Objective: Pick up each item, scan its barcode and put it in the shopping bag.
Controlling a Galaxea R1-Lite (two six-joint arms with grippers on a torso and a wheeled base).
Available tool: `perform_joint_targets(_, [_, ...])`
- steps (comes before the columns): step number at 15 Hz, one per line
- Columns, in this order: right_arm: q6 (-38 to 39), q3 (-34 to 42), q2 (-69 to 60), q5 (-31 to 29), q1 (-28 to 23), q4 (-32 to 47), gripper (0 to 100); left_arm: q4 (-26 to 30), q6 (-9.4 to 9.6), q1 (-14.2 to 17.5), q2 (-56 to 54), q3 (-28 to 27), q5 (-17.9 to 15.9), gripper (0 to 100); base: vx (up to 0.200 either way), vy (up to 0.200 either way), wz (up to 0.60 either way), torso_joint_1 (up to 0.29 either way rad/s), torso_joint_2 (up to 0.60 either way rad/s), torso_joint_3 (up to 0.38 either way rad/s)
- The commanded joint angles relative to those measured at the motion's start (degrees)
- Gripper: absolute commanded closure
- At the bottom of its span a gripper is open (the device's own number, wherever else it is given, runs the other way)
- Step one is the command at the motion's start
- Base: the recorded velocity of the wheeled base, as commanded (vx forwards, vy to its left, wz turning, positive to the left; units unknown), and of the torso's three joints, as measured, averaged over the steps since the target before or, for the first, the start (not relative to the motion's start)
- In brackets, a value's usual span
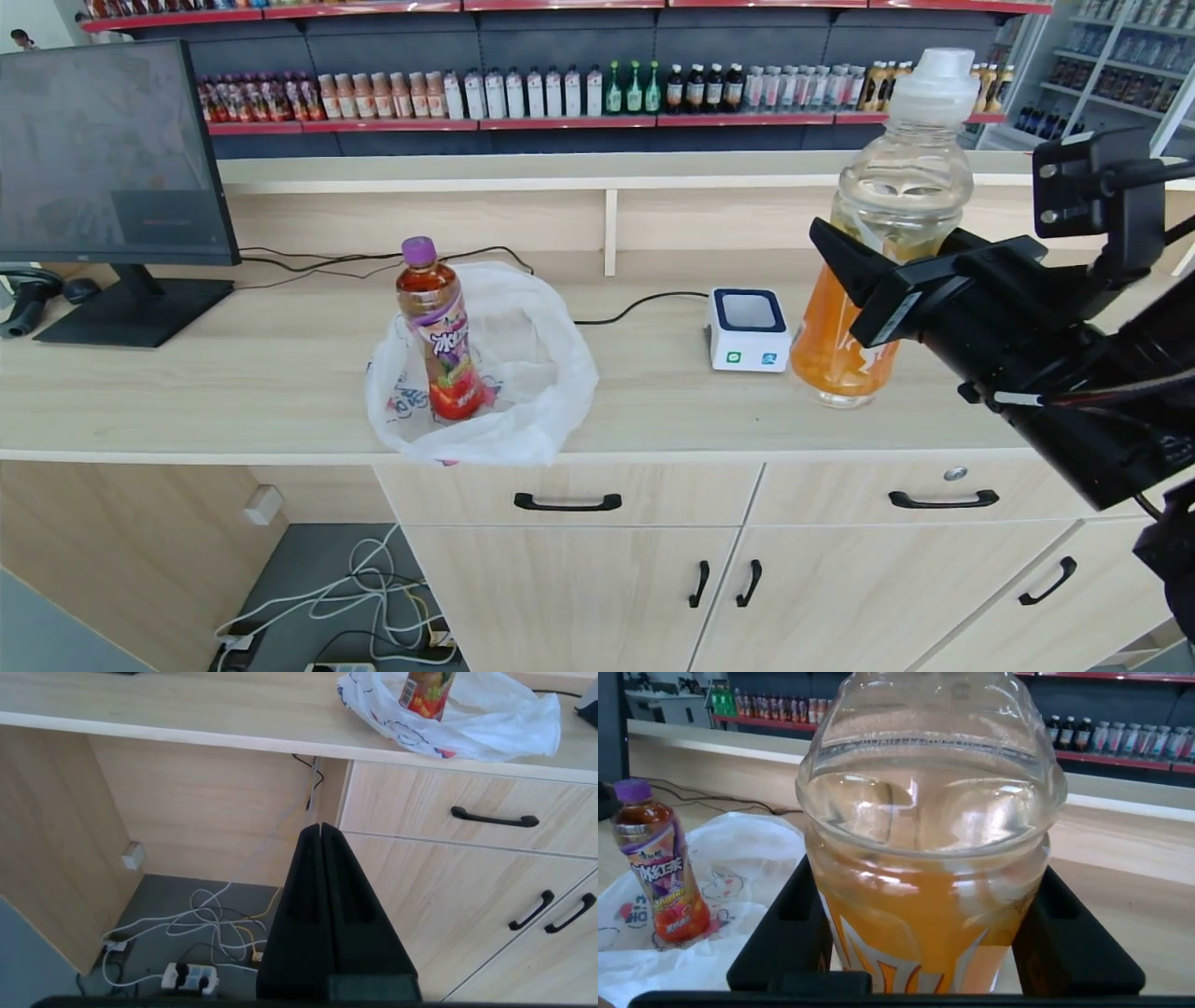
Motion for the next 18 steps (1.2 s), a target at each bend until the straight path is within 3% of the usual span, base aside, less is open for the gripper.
perform_joint_targets(1, [0.0,-1.3,3.0,3.6,-3.9,-0.1,100,0.0,0.01,0.0,0.1,0.0,0.0,100,0.0,0.0,0.0,0.0,0.0,0.0])
perform_joint_targets(3, [0.0,-3.6,4.5,7.2,-6.7,0.1,100,0.0,-0.08,0.0,0.1,0.0,0.0,100,0.0,0.0,0.0,0.0,0.0,0.0])
perform_joint_targets(5, [1.4,-11.6,7.9,11.1,-11.4,2.1,100,0.0,0.09,0.0,0.1,0.0,0.0,100,0.0,0.0,0.0,0.0,0.0,0.0])
perform_joint_targets(9, [7.6,-21.2,13.1,14.6,-14.3,3.3,100,0.0,0.09,0.0,0.1,0.0,0.0,100,0.0,0.0,0.0,0.0,0.0,0.0])
perform_joint_targets(11, [10.8,-25.8,18.2,21.8,-18.1,6.2,100,0.0,0.01,0.0,0.0,0.0,0.0,100,0.0,0.0,0.0,0.0,0.0,0.0])
perform_joint_targets(14, [12.2,-35.2,27.2,27.7,-22.1,6.3,100,0.0,0.01,0.0,0.0,0.0,0.0,100,0.0,0.0,0.0,0.0,0.0,0.0])
perform_joint_targets(18, [12.0,-39.4,30.8,31.7,-24.9,6.2,100,0.0,0.01,0.0,0.0,0.0,0.0,100,0.0,0.0,0.0,0.0,0.0,0.0])
